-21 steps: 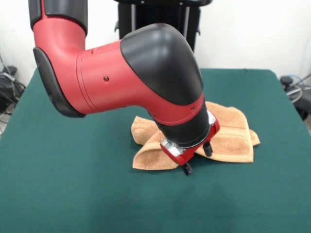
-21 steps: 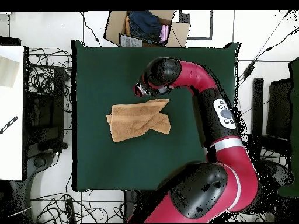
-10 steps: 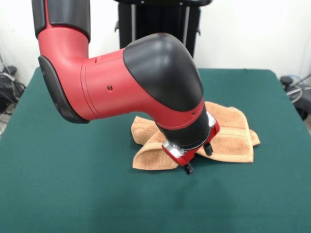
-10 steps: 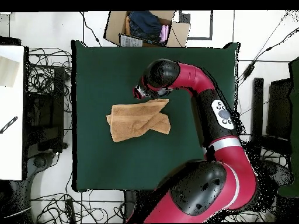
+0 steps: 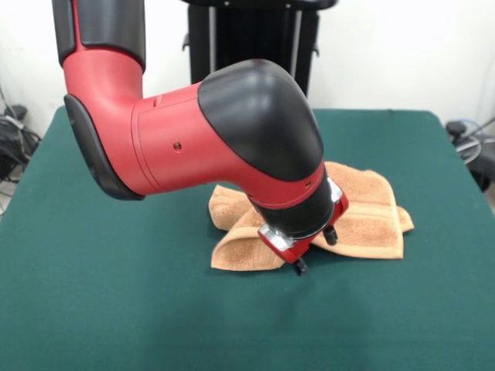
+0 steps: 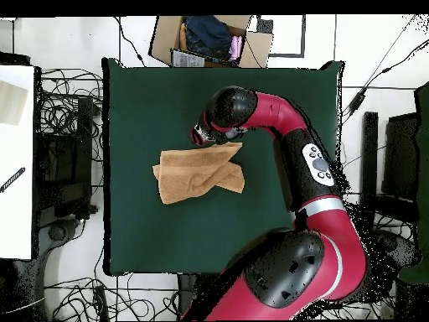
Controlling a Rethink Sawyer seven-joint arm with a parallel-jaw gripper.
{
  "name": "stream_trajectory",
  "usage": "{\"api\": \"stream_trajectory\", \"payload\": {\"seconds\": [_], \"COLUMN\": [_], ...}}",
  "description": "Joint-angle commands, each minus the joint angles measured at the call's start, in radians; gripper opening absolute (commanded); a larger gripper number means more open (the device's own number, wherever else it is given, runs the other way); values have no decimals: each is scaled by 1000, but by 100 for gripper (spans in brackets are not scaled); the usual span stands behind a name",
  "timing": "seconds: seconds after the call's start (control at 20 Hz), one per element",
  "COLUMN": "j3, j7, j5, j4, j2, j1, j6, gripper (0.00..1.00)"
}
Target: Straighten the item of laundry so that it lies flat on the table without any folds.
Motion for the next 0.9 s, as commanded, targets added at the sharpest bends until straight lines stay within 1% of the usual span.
{"api": "stream_trajectory", "payload": {"seconds": [0.05,0.9], "j3": [-64,-73], "j7": [-56,-45], "j5": [-47,-61], "j4": [-28,-31], "j2": [22,29], "j1": [18,28], "j6": [73,70], "gripper": [100,100]}}
